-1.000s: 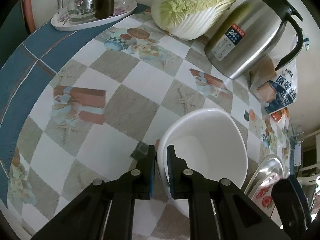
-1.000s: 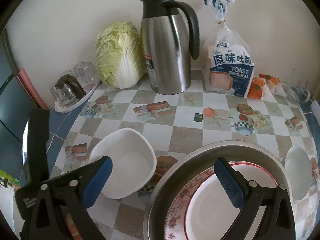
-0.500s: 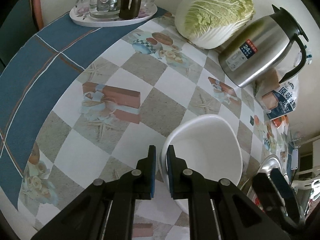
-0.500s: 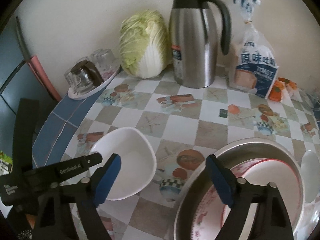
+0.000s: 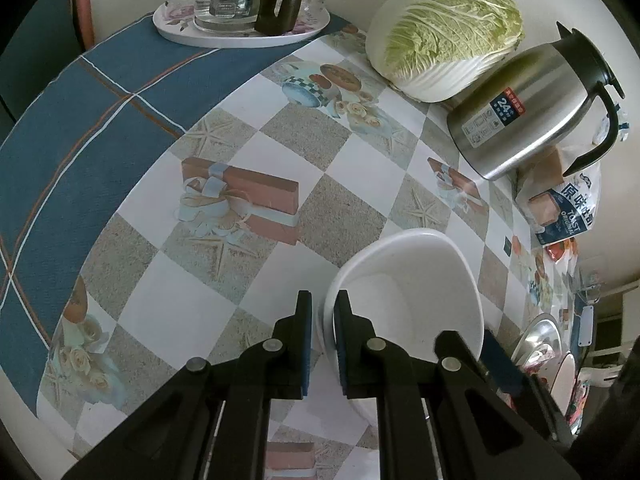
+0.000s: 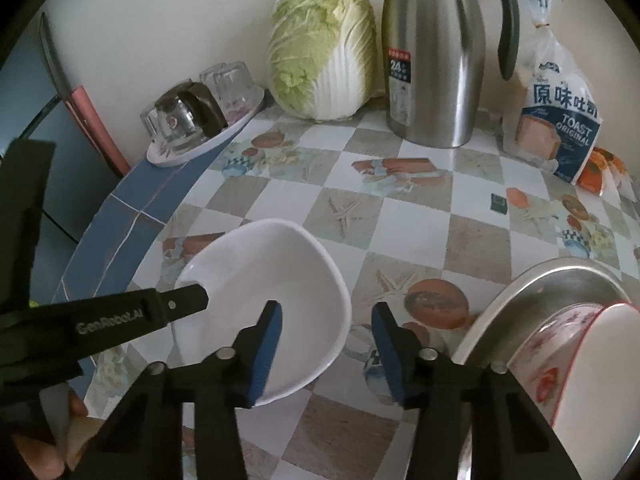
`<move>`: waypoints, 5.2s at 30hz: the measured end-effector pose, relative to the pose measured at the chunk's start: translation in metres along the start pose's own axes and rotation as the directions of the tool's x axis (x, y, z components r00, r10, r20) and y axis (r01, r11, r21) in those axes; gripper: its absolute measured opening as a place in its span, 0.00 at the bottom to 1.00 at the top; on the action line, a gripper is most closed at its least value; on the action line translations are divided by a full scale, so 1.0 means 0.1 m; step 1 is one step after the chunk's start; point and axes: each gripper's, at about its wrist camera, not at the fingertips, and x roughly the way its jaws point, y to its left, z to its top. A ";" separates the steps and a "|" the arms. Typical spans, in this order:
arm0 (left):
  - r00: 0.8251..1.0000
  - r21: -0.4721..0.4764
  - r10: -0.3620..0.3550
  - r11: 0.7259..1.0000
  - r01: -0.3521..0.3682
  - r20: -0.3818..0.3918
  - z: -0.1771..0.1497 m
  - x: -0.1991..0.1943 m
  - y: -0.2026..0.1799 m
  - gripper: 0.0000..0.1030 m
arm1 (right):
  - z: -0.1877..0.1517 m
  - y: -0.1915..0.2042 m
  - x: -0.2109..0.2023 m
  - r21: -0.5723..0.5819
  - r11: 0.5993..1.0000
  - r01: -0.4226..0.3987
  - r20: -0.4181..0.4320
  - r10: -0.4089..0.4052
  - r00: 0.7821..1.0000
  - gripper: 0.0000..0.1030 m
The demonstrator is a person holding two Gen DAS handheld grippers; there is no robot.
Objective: Organize plates and bowls
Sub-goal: 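Close the left tool on the square bowl rim while the right tool closes on it, then lift the square white bowl with both tools toward the steel basin, then lower the square bowl into the red-rimmed bowl with both tools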
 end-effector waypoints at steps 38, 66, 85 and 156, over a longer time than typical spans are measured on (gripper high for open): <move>0.998 -0.094 -0.024 0.995 0.018 -0.064 -0.04 0.31 0.16 0.14 | -0.10 0.07 0.22 0.008 0.999 -0.039 -0.051 0.039 0.998 0.26; 0.996 -0.016 -0.010 1.000 0.012 0.087 0.04 -0.34 0.01 0.14 | 0.11 0.21 -0.33 -0.020 0.997 -0.081 0.048 0.082 0.995 0.27; 0.961 0.106 -0.099 0.992 0.074 0.257 -0.19 -1.11 -0.63 0.14 | 0.30 -0.01 -1.37 0.027 0.998 -0.050 0.227 0.043 0.973 0.27; 0.996 0.295 -0.088 0.952 0.077 0.026 -1.09 -0.40 -2.02 0.14 | -0.30 -1.71 -1.52 0.220 0.975 0.035 0.077 -0.053 0.996 0.28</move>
